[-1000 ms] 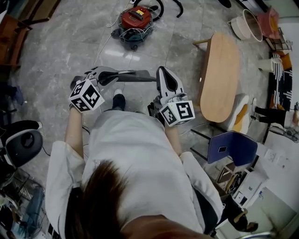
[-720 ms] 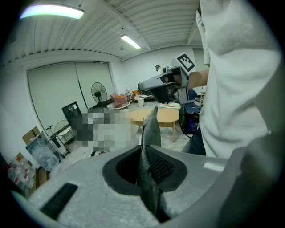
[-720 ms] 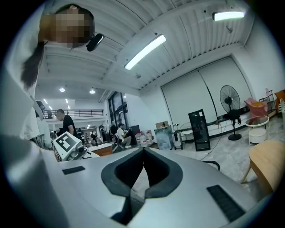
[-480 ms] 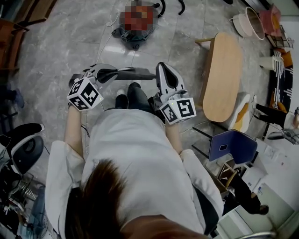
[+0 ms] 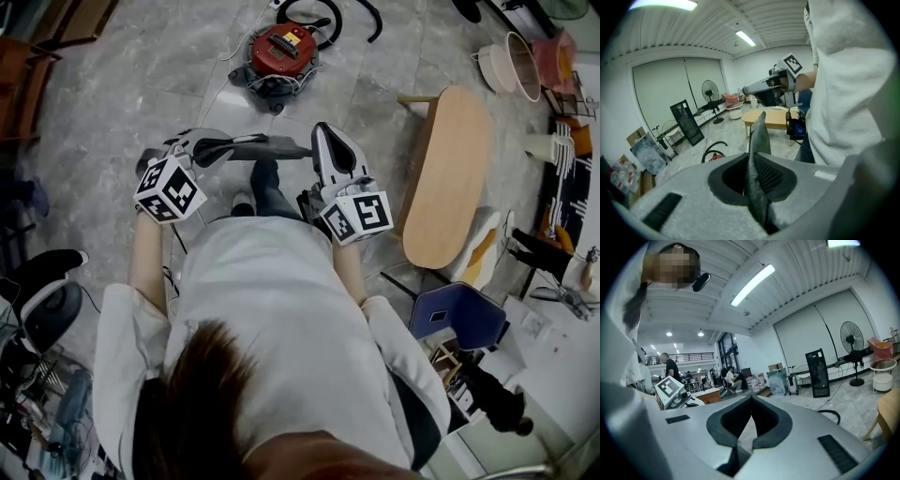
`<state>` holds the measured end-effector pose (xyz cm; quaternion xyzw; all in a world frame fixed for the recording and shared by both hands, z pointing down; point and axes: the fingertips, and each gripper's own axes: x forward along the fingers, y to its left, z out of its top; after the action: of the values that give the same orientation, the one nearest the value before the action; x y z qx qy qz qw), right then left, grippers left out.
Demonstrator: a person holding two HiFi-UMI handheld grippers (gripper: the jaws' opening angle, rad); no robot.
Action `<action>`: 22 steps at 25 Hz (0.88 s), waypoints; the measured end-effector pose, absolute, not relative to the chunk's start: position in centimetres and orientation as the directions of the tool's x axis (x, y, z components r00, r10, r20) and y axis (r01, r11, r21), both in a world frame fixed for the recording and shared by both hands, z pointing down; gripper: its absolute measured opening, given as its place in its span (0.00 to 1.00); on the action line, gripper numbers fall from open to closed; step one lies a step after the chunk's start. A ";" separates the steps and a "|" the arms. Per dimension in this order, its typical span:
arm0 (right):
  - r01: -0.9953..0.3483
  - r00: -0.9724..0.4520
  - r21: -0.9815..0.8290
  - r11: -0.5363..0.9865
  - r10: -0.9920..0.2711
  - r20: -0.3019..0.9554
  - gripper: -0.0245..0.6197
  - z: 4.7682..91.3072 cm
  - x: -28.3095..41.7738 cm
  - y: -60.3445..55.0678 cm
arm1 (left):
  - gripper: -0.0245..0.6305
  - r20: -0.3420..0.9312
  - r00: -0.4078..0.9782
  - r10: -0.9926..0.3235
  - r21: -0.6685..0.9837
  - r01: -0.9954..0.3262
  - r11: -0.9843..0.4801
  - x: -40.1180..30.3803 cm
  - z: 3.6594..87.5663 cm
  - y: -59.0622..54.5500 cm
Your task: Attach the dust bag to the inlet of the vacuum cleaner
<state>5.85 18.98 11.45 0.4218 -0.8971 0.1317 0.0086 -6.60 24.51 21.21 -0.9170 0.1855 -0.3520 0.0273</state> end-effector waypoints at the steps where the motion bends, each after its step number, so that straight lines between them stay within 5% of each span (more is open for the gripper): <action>1: -0.755 -0.649 -0.229 0.615 -0.750 0.128 0.04 11.5 5.8 17.7 | 0.10 0.637 0.680 -0.362 -0.181 -0.324 -0.928 -6.5 21.3 23.4; 22: -0.596 -0.795 -0.106 0.796 -0.565 0.221 0.04 12.8 5.7 5.6 | 0.10 0.662 0.674 -0.329 -0.160 -0.301 -0.940 -2.8 22.5 9.2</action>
<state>5.74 5.59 12.82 0.3077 -0.9435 0.0853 0.0891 -2.79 9.15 22.48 -0.9146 0.1721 -0.3653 0.0187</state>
